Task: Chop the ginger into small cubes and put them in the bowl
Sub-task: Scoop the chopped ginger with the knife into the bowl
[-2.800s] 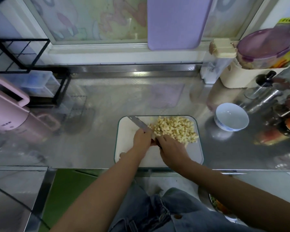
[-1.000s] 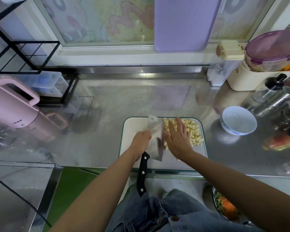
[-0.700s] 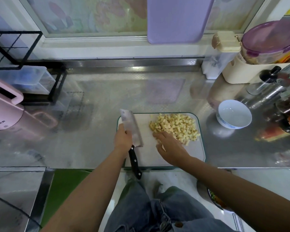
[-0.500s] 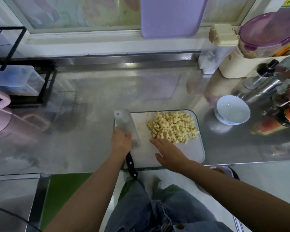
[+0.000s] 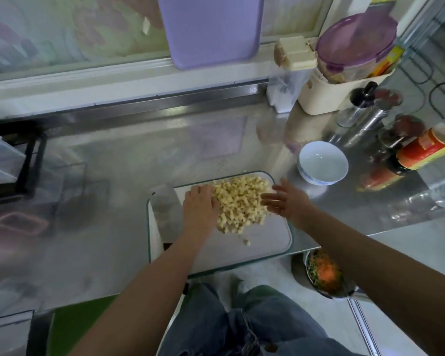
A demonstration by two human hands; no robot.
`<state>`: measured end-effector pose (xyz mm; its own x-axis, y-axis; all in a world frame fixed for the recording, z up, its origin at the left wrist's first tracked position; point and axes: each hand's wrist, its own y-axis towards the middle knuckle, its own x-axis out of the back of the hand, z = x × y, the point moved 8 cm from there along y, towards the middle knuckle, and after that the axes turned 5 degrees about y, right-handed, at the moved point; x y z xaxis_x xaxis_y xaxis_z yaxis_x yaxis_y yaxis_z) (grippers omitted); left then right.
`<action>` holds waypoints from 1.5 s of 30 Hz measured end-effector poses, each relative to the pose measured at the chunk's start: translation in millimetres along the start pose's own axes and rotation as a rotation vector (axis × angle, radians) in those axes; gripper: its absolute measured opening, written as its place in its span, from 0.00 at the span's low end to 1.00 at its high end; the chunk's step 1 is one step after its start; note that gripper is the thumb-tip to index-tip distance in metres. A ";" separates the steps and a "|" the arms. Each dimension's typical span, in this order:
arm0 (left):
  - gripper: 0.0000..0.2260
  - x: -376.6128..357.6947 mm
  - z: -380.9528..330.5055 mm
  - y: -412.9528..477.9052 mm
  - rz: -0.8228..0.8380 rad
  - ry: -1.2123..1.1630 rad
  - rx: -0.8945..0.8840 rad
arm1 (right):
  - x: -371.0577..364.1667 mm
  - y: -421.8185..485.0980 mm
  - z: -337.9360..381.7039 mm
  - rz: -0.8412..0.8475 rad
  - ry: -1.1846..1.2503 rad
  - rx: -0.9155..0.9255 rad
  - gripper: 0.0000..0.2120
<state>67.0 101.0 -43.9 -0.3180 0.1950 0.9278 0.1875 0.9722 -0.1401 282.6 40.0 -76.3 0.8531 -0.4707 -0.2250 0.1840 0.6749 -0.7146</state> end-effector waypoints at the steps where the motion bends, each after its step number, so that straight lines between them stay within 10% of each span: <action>1: 0.16 -4.0 -13.3 5.3 0.013 -0.025 -0.014 | 15.3 4.4 8.0 -0.050 0.112 -0.015 0.19; 13: 0.13 -24.0 -41.8 31.6 0.028 -0.154 0.070 | 73.5 37.2 40.2 -0.386 0.474 0.076 0.24; 21: 0.14 6.7 -43.9 29.1 -0.133 -0.397 0.008 | 15.5 22.4 30.9 -0.116 -0.182 0.136 0.15; 30: 0.18 14.5 37.9 -4.0 -0.057 -0.936 0.413 | -74.4 -8.8 5.2 0.166 -0.545 0.179 0.13; 40: 0.14 32.2 150.5 -64.7 -0.155 -0.880 0.660 | -157.4 -30.6 -60.3 0.282 -0.676 0.192 0.13; 45: 0.15 45.8 209.0 -95.4 -0.240 -0.860 0.787 | -184.1 -40.1 -99.0 0.272 -1.185 0.369 0.14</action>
<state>-159.7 44.2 -60.3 -0.8425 -0.2720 0.4650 -0.4885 0.7496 -0.4466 69.9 43.4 -71.9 0.7616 0.3736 0.5295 -0.1035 0.8767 -0.4698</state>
